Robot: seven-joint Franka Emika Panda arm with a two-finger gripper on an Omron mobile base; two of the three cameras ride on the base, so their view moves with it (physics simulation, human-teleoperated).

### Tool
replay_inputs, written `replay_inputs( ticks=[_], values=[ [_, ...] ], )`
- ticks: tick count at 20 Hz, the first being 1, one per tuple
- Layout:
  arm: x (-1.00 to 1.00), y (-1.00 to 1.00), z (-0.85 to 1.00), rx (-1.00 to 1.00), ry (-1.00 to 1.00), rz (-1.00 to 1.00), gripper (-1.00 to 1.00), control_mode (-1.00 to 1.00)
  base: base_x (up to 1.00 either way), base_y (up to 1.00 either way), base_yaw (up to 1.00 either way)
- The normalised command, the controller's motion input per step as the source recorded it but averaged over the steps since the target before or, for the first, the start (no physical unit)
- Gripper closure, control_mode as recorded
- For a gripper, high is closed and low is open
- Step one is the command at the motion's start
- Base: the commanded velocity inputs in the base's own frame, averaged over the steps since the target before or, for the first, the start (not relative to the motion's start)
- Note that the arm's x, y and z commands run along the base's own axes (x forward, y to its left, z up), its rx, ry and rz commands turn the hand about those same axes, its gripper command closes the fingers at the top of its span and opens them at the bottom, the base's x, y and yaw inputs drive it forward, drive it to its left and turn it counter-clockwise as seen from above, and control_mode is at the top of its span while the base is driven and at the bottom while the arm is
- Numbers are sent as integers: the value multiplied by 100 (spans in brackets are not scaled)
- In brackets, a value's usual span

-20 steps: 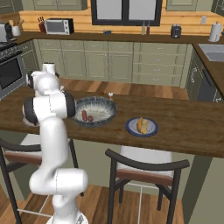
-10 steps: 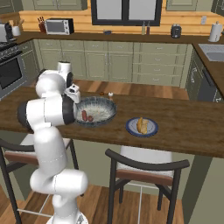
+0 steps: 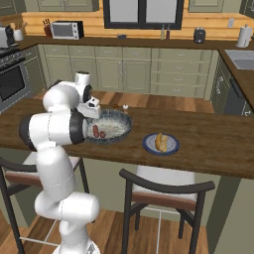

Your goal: Place one bun and one sausage from the bowl on each plate.

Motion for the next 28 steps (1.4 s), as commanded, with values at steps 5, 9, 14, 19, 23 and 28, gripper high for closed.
replay_inputs(
  ticks=[5,9,14,19,23,28],
  values=[
    [38,-39,-9,0,0,0,-100,-100,0,0,0],
    [30,-33,-18,0,0,0,-100,-100,0,0,0],
    [27,-17,-11,0,0,0,-100,-100,0,0,0],
    [28,0,-24,0,0,0,-100,-100,0,0,0],
    [1,0,-30,0,0,1,-100,-100,0,0,0],
    [0,3,-16,0,0,0,-100,-100,0,0,0]
  ],
)
